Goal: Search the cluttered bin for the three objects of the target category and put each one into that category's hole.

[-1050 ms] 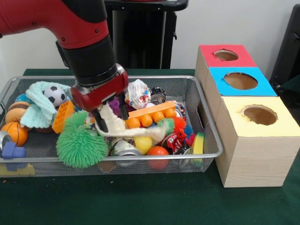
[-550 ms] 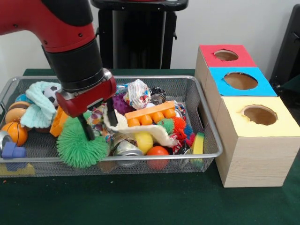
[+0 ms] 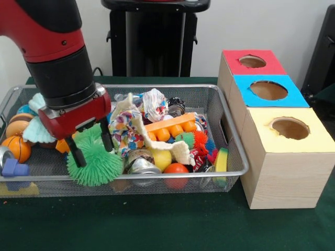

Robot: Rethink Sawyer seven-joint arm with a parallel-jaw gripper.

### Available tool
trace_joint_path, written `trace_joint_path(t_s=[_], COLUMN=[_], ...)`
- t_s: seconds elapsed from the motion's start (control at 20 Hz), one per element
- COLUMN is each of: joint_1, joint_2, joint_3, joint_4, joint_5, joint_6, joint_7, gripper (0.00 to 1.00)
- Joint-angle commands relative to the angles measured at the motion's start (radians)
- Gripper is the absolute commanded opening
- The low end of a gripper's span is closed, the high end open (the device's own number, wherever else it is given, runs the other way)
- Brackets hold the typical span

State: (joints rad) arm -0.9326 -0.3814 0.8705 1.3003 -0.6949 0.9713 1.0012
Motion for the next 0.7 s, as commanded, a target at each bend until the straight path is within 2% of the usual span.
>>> trace_joint_path(t_s=[0.05, 0.3, 0.7], joint_1=[-0.012, 0.049, 0.159], joint_2=[0.013, -0.102, -0.200], joint_3=[-0.039, -0.089, -0.186], joint_4=[0.059, 0.227, 0.341], joint_5=[-0.039, -0.056, -0.024], joint_6=[-0.013, -0.125, -0.259], joint_7=[-0.206, 0.066, 0.300], gripper=[1.00, 1.00, 1.00])
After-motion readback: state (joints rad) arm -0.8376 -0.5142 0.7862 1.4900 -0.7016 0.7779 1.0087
